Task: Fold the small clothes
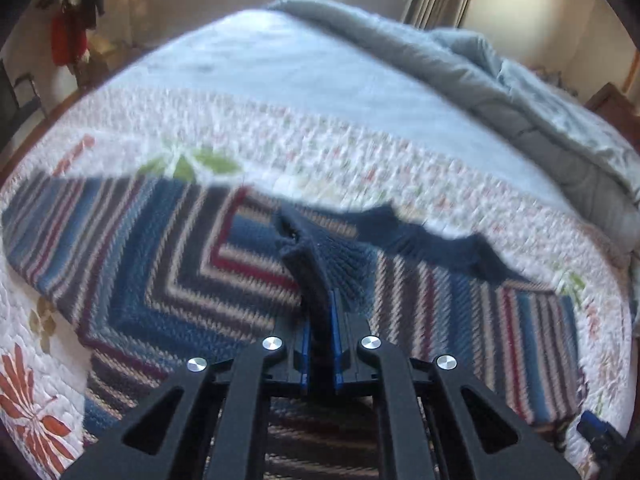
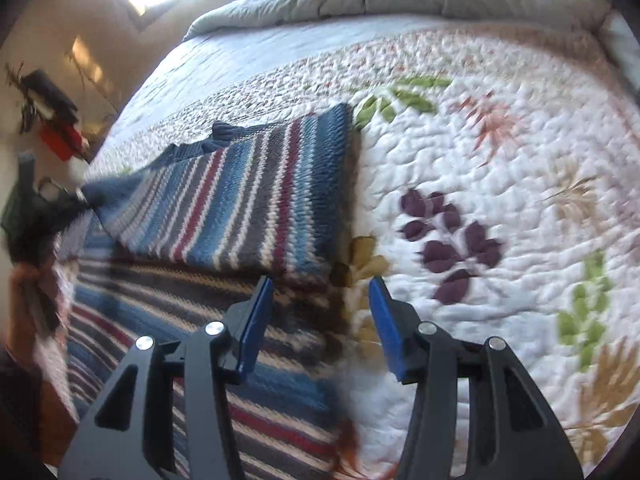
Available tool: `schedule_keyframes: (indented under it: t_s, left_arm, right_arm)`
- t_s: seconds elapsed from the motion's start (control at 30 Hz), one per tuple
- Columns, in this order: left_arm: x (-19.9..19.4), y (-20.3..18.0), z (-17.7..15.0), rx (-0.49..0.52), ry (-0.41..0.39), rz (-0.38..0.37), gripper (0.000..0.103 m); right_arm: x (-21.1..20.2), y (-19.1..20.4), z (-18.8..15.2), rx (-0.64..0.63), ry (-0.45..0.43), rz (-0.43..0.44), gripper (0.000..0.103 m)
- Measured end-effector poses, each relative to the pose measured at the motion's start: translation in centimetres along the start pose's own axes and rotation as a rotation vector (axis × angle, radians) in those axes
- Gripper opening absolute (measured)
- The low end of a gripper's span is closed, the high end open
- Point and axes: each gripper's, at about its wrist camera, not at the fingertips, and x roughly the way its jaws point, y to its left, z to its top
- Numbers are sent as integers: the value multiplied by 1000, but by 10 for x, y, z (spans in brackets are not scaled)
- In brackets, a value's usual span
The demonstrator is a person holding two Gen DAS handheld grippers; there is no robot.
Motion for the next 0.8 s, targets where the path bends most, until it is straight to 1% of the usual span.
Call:
schedule_keyframes:
  t_s: [0.07, 0.17, 0.2, 0.23, 0.27, 0.3, 0.33, 0.4, 0.43, 0.53, 0.57, 0.63, 0.7, 0.77, 0.8]
  left_arm:
    - [11, 2, -10, -2, 20, 2, 9]
    - [21, 2, -19, 6, 28, 12, 10]
    - [22, 2, -24, 9, 30, 13, 12]
    - [26, 2, -25, 10, 35, 14, 13]
    - [29, 2, -25, 7, 40, 14, 13]
    - [31, 3, -27, 4, 45, 14, 14]
    - [33, 5, -27, 2, 47, 13, 14]
    - [32, 1, -29, 3, 41, 10, 14]
    - [31, 0, -30, 5, 38, 4, 14]
    - [33, -9, -34, 18, 49, -16, 18]
    - [34, -14, -35, 30, 48, -9, 19]
    - [37, -24, -39, 64, 35, 32, 20]
    - [39, -30, -40, 89, 29, 61, 21]
    - [38, -30, -39, 93, 36, 61, 23]
    - [36, -27, -37, 87, 44, 54, 26]
  right_arm:
    - [13, -5, 10, 71, 19, 46, 58]
    - [33, -16, 27, 167, 59, 90, 59]
    - [40, -19, 32, 190, 78, 114, 57]
    - [49, -21, 36, 215, 108, 158, 42]
    - [55, -22, 38, 233, 128, 194, 33]
    - [59, -24, 39, 249, 140, 219, 21]
    - [58, -24, 41, 248, 139, 231, 18]
    - [50, -23, 43, 215, 113, 226, 16]
    - [40, -23, 44, 198, 86, 222, 15]
    - [27, -30, 45, 191, 60, 178, 14]
    - [26, -31, 43, 182, 61, 143, 14]
    - [34, -32, 38, 178, 84, 83, 14]
    - [44, -31, 33, 176, 102, 50, 14]
    - [50, -29, 31, 160, 94, 39, 16]
    - [46, -25, 33, 144, 80, 42, 21]
